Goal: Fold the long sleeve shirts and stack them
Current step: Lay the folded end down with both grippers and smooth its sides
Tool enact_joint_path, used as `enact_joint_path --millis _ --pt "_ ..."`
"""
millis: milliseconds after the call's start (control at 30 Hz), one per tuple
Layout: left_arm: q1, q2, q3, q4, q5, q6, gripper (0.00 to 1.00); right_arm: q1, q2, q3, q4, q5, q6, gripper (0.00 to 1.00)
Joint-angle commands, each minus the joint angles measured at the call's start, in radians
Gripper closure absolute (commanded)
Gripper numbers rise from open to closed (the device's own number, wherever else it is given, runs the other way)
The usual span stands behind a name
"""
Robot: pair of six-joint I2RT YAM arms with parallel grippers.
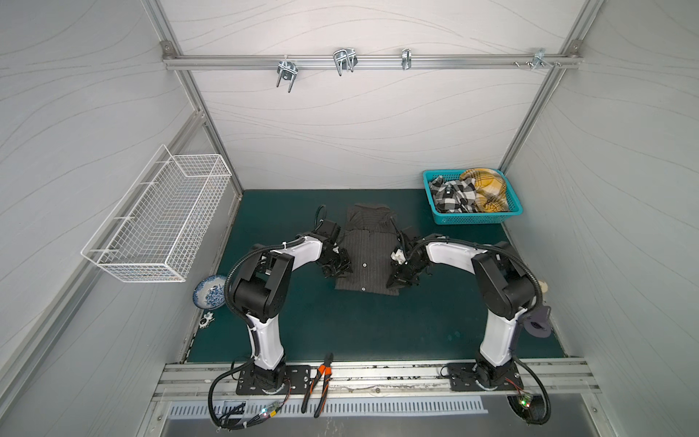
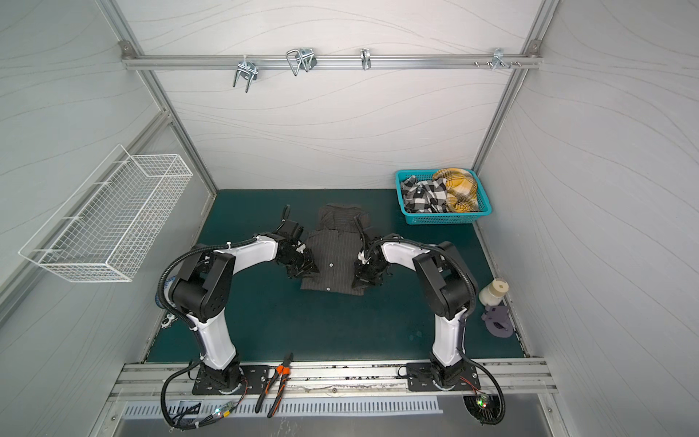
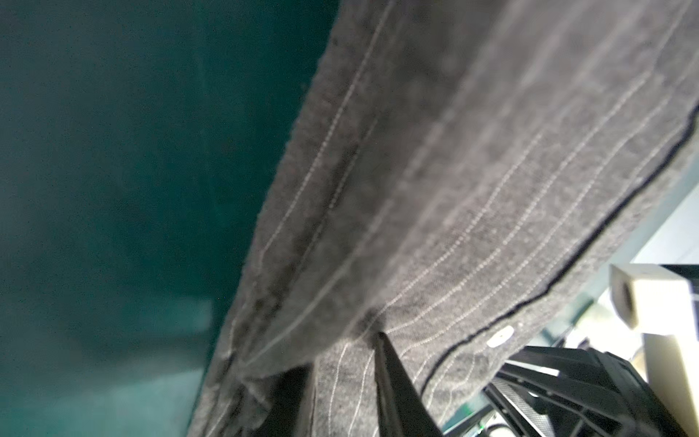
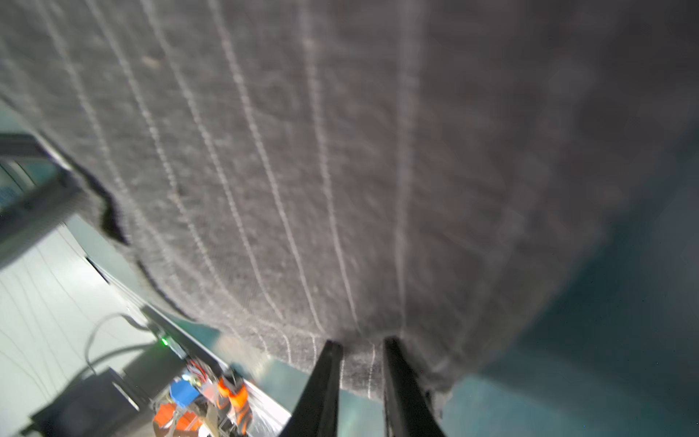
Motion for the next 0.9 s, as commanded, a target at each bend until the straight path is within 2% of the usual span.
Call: enact_joint_path --millis 0,133,200,267,367,500,633,800,867 --pt "-0.047 -0.062 -0.096 -0.065 0.001 -0.008 0.7 0.067 -0.074 -0.105 -0.059 0.054 0.069 0.78" --pt "-0.056 -0.251 -0.071 -0.147 -0.03 -0.016 0.64 0.069 -0.251 -0.102 -0.154 0.123 0.082 0.71" --pt "-0.056 -0.291 -0.019 -0.177 -0.055 -0.012 0.65 0.055 -0.278 -0.056 -0.192 0.142 0.063 0.69" --pt "-0.057 -0.261 0.037 -0.196 -0.063 0.008 0.69 0.038 -0.254 -0.015 -0.201 0.123 0.048 0.7" --pt "-0.055 -0.158 0.084 -0.198 -0.036 0.024 0.83 0.039 -0.2 0.003 -0.141 0.078 0.056 0.74" --pt "-0.055 -0.06 0.069 -0.131 -0.015 0.003 0.88 0.048 -0.125 -0.012 -0.079 0.079 0.079 0.79" --pt "-0.056 -0.002 0.026 -0.056 0.013 -0.015 0.88 0.048 -0.068 -0.075 -0.009 0.071 0.097 0.79" --pt "-0.069 0.024 0.005 -0.032 0.045 -0.015 0.85 0.047 -0.048 -0.107 -0.016 0.073 0.104 0.8" --pt "-0.069 -0.046 -0.007 -0.046 0.043 -0.014 0.77 0.046 -0.111 -0.097 -0.056 0.092 0.093 0.74"
